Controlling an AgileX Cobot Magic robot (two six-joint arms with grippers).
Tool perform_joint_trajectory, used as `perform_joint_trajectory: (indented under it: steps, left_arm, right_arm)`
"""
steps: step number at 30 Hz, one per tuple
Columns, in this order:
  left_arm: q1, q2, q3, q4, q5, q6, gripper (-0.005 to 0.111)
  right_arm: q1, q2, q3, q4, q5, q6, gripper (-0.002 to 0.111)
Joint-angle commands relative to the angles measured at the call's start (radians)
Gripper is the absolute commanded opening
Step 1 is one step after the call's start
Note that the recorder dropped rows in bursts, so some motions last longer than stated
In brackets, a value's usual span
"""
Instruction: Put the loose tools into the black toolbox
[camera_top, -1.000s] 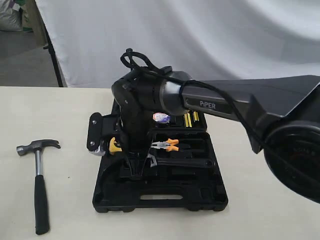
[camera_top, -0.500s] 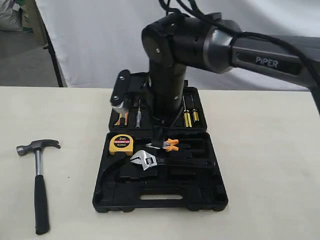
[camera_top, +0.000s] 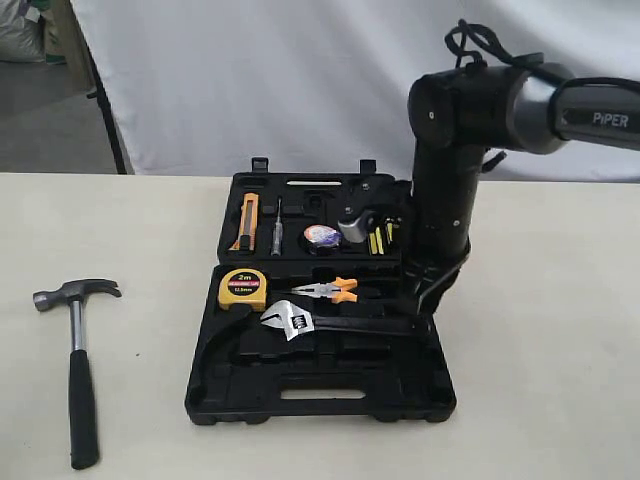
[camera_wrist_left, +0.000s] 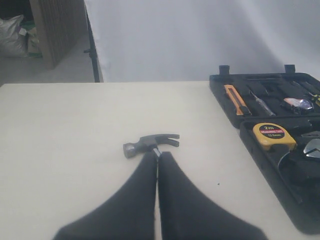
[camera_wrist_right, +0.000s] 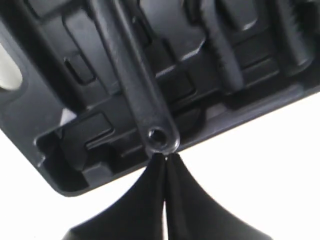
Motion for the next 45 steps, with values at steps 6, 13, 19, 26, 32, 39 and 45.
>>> perform_joint_trajectory:
  steps: [6,13,19,26,32,39,45]
  left_arm:
    - [-0.005,-0.003,0.002,-0.008,-0.001,0.0,0.001]
    - [-0.005,-0.003,0.002,-0.008,-0.001,0.0,0.001]
    - [-0.005,-0.003,0.002,-0.008,-0.001,0.0,0.001]
    - [-0.005,-0.003,0.002,-0.008,-0.001,0.0,0.001]
    - [-0.005,-0.003,0.002,-0.008,-0.001,0.0,0.001]
    - [-0.005,-0.003,0.002,-0.008,-0.001,0.0,0.001]
    - [-0.005,-0.003,0.002,-0.008,-0.001,0.0,0.001]
  right_arm:
    - [-0.012,-0.003,0.043,0.009,0.002,0.016,0.0]
    - [-0.018,0.039,0.045,0.003,-0.046,0.033,0.0]
    - [-0.016,0.075,0.04,0.008,-0.1,0.042,0.0]
    - [0.004,0.075,0.04,0.025,-0.142,0.047,0.0]
    - [0.053,0.075,0.004,0.027,-0.151,0.049,0.0]
    - [0.118,0.075,-0.102,0.157,-0.161,0.018,0.0]
    - [0.164,0.095,-0.097,0.212,-0.245,0.018,0.0]
